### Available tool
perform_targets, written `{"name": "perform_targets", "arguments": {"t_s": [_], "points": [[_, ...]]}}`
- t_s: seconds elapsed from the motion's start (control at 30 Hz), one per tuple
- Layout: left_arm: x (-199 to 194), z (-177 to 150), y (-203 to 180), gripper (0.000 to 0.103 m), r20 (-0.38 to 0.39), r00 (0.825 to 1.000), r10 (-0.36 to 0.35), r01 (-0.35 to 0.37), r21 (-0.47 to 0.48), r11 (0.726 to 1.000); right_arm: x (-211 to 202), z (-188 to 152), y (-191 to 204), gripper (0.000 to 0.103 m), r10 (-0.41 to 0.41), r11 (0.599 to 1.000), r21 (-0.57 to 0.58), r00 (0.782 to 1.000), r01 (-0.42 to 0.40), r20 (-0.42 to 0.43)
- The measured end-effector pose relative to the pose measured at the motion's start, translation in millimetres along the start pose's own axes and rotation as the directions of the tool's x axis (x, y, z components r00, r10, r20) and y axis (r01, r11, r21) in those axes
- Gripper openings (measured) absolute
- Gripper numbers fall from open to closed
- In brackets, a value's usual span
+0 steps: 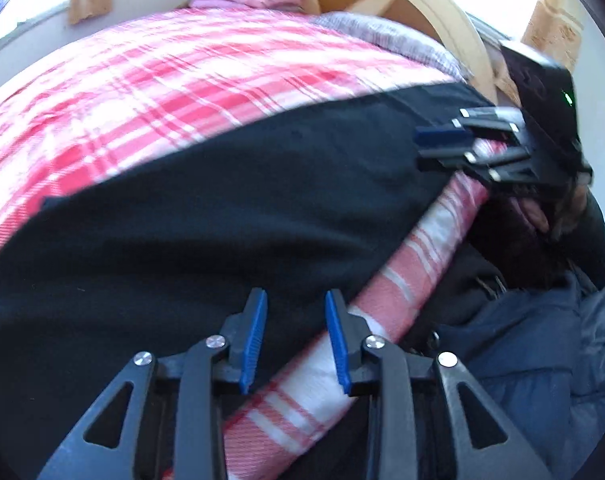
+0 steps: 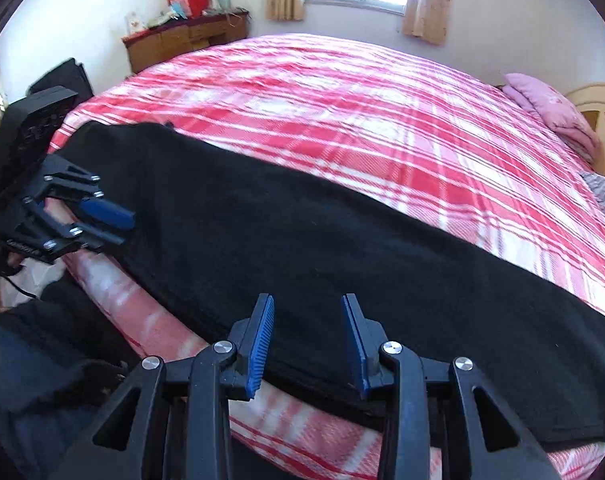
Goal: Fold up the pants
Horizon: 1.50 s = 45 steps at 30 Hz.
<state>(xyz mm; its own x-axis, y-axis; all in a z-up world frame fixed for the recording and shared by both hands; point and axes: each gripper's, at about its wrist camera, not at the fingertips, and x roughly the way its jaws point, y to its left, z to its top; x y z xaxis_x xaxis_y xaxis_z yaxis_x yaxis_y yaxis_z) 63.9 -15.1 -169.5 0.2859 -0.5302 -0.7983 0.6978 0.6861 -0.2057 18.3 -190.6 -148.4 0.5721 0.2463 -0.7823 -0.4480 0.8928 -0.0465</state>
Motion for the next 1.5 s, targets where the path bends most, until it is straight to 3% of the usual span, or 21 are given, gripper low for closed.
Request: {"name": "perform_targets", "arguments": {"t_s": [0.1, 0.17, 0.23, 0.3, 0.37, 0.43, 0.53, 0.6, 0.67, 0.83, 0.9, 0.97, 1.03, 1.1, 1.23, 1.33, 1.43, 1.5], "points": [[-5, 2, 6, 0.038, 0.020, 0.999, 0.027, -0.027, 0.000, 1.000, 6, 11, 15, 0.037, 0.047, 0.999, -0.021, 0.999, -0.047, 0.007], [-12, 1, 11, 0.040, 0.029, 0.996, 0.081, -0.082, 0.017, 0.997, 12, 21, 32, 0.037, 0.070, 0.996, -0.065, 0.997, -0.069, 0.013], [-23, 1, 27, 0.044, 0.051, 0.991, 0.127, -0.126, -0.026, 0.992, 20, 33, 51, 0.037, 0.126, 0.988, -0.098, 0.992, -0.123, 0.026], [-34, 2, 45, 0.057, 0.078, 0.979, 0.190, -0.183, -0.092, 0.979, 30, 43, 69, 0.037, 0.179, 0.977, -0.120, 0.984, -0.176, 0.021], [-43, 2, 64, 0.065, 0.101, 0.960, 0.263, -0.244, -0.169, 0.955, 50, 47, 88, 0.037, 0.193, 0.967, -0.162, 0.981, -0.196, -0.035], [-45, 2, 86, 0.067, 0.083, 0.959, 0.273, -0.246, -0.243, 0.938, 72, 41, 104, 0.037, 0.207, 0.952, -0.192, 0.965, -0.236, -0.160], [-42, 12, 102, 0.067, 0.050, 0.957, 0.285, -0.264, -0.252, 0.931, 67, 40, 110, 0.038, 0.202, 0.935, -0.263, 0.966, -0.239, -0.162], [-40, 14, 103, 0.067, 0.018, 0.962, 0.273, -0.264, -0.206, 0.942, 63, 49, 102, 0.038, 0.247, 0.928, -0.239, 0.953, -0.285, -0.174], [-44, 12, 98, 0.067, 0.020, 0.955, 0.296, -0.290, -0.146, 0.946, 55, 63, 89, 0.038, 0.265, 0.934, -0.207, 0.954, -0.290, -0.140], [-54, -13, 91, 0.067, 0.099, 0.982, 0.162, -0.135, -0.233, 0.963, 45, 112, 50, 0.038, 0.280, 0.957, -0.065, 0.958, -0.283, -0.052], [-45, -25, 80, 0.067, 0.099, 0.984, 0.146, -0.121, -0.224, 0.967, 47, 133, 39, 0.038, 0.299, 0.954, -0.016, 0.954, -0.300, -0.033], [-28, -32, 67, 0.067, 0.051, 0.988, 0.147, -0.135, -0.181, 0.974, 54, 149, 38, 0.038, 0.316, 0.949, 0.011, 0.948, -0.316, -0.033], [-19, -36, 49, 0.080, 0.053, 0.978, 0.203, -0.198, -0.093, 0.976, 69, 164, 42, 0.038, 0.338, 0.941, 0.029, 0.940, -0.337, -0.053], [-7, -37, 32, 0.098, 0.014, 0.974, 0.224, -0.224, -0.014, 0.975, 87, 175, 48, 0.038, 0.352, 0.936, 0.047, 0.932, -0.349, -0.089], [1, -38, 19, 0.099, 0.017, 0.968, 0.250, -0.250, 0.055, 0.967, 127, 186, 65, 0.038, 0.408, 0.912, 0.091, 0.901, -0.399, -0.148], [-7, -35, 30, 0.099, 0.039, 0.983, 0.180, -0.179, -0.011, 0.984, 150, 196, 75, 0.038, 0.471, 0.880, 0.150, 0.867, -0.450, -0.164], [-16, -32, 42, 0.099, 0.067, 0.993, 0.098, -0.093, -0.072, 0.993, 163, 206, 81, 0.038, 0.487, 0.868, 0.194, 0.858, -0.457, -0.162], [-16, -32, 45, 0.099, 0.068, 0.994, 0.086, -0.080, -0.081, 0.994, 174, 210, 83, 0.038, 0.520, 0.846, 0.239, 0.837, -0.478, -0.168]]}}
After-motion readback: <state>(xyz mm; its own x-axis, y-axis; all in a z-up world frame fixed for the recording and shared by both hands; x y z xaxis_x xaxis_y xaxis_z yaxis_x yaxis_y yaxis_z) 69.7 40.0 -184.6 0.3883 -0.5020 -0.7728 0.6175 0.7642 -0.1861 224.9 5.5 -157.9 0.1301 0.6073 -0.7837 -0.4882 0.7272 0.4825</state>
